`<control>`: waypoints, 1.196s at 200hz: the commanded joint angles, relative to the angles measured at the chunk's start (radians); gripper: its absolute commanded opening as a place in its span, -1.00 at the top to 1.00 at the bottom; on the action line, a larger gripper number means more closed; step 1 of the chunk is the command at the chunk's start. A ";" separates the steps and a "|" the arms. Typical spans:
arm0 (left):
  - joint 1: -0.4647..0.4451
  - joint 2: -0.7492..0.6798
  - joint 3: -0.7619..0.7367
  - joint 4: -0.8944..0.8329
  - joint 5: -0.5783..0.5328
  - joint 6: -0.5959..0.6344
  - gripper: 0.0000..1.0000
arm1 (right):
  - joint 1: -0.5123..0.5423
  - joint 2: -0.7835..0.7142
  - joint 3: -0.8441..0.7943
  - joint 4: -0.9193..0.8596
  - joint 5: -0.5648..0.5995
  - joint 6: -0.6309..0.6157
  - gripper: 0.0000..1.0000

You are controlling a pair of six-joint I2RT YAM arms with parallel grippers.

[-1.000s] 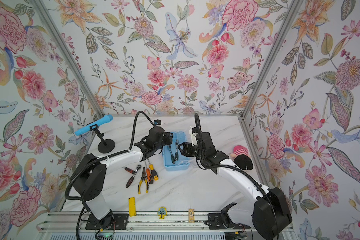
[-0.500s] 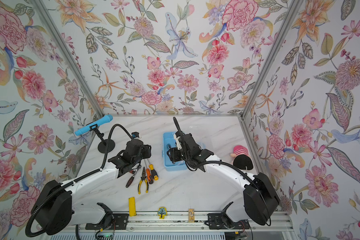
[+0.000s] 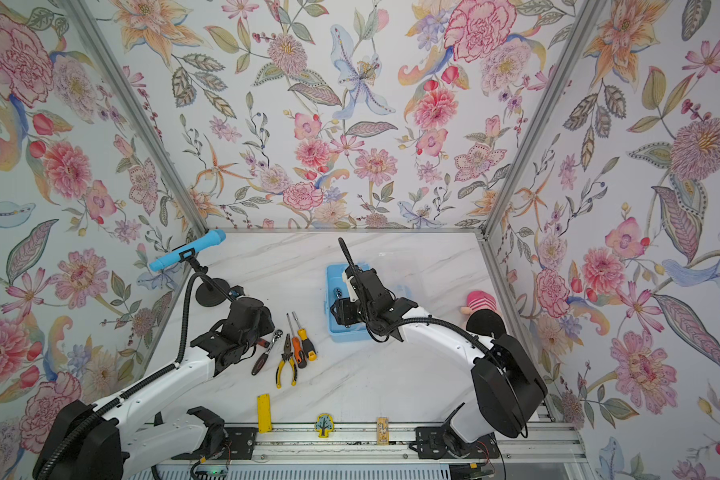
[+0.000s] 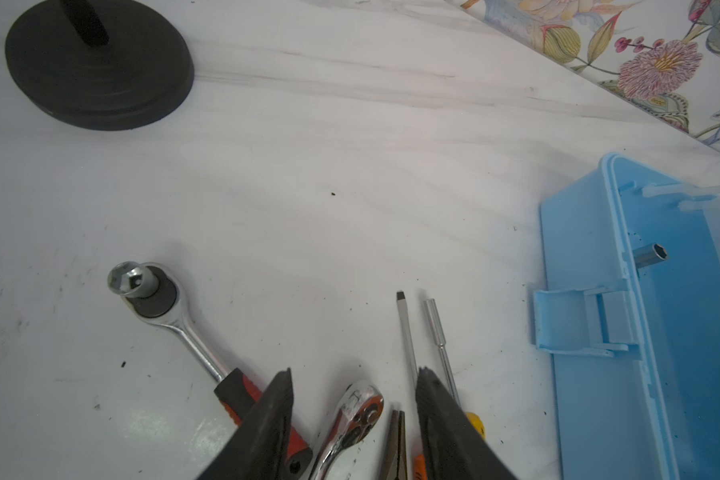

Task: Pack the tool kit
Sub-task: 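Release the ratchet in the box and return the left gripper to the tools, then lower the left gripper onto the red-handled ratchet and close on it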

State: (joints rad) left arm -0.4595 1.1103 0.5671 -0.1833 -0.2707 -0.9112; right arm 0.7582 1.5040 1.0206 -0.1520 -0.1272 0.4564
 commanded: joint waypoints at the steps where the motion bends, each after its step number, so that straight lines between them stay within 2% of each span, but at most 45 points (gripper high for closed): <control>1: 0.048 -0.019 -0.047 -0.046 -0.031 -0.047 -0.04 | 0.003 0.018 0.012 0.020 -0.020 -0.007 -0.24; 51: 0.159 0.003 -0.123 0.036 0.012 -0.068 -0.12 | -0.031 0.040 0.001 0.066 -0.092 0.010 -0.26; 130: 0.231 0.129 -0.114 0.126 0.058 -0.045 -0.12 | -0.092 0.041 -0.032 0.119 -0.175 0.042 -0.25; 174: 0.294 0.188 -0.099 0.183 0.137 0.002 -0.03 | -0.103 0.025 -0.067 0.151 -0.193 0.062 -0.25; 239: 0.299 0.310 -0.093 0.254 0.244 0.009 0.18 | -0.102 0.015 -0.084 0.174 -0.204 0.083 -0.24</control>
State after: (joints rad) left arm -0.1680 1.3781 0.4709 0.0532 -0.1032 -0.9127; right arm 0.6586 1.5478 0.9581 -0.0086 -0.3145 0.5217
